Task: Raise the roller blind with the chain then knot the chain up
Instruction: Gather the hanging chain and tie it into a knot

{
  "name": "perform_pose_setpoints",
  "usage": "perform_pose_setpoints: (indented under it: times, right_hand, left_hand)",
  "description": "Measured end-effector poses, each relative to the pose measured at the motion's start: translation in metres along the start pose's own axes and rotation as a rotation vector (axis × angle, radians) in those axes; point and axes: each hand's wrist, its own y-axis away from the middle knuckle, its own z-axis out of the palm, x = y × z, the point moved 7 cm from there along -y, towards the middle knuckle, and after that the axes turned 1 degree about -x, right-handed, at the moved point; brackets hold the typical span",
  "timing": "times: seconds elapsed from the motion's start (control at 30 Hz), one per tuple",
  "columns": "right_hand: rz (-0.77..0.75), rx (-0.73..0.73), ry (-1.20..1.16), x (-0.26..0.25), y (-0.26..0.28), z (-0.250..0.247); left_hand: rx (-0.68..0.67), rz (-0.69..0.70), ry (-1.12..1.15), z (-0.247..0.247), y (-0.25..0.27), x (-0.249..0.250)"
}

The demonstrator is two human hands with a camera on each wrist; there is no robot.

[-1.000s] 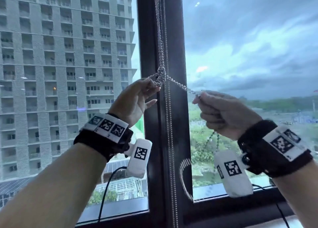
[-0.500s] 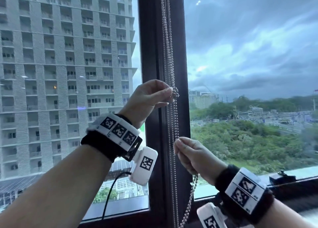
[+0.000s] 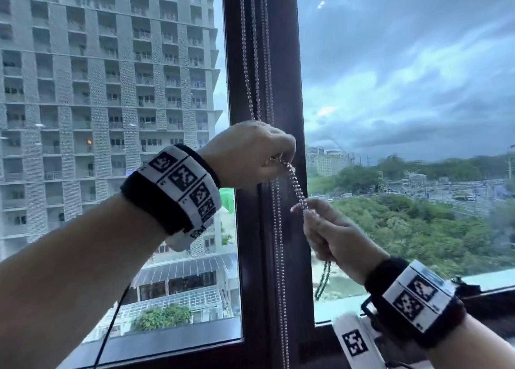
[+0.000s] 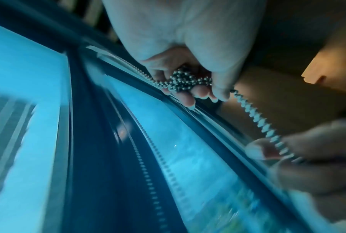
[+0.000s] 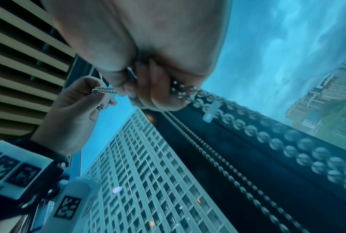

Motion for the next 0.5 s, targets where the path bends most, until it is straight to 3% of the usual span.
perform_pose_setpoints:
  times: [0.1,0.27,0.4,0.5]
  right_hand:
    - [-0.146,0.103,0.011,-0.033,-0.007,-0.014]
    - [-0.413,0.218,0.317,-0.092,-0.025,-0.009]
    - [-0.349,0.323,0.337,-0.102,-0.049,-0.001]
    - [-0.289,0.245,0.228,-0.103,-0.062,0.013]
  left_hand:
    - [0.127,-0.303,0.534,-0.005,0.0,-0.025]
    - [0.443,-0.502,1.334,-0.009,-0.001,-0.045]
    - [0.642,-0.611,1.923,0.01,-0.002,-0.042]
    - [0.74,-0.582,2.136,0.028,0.002,-0.037]
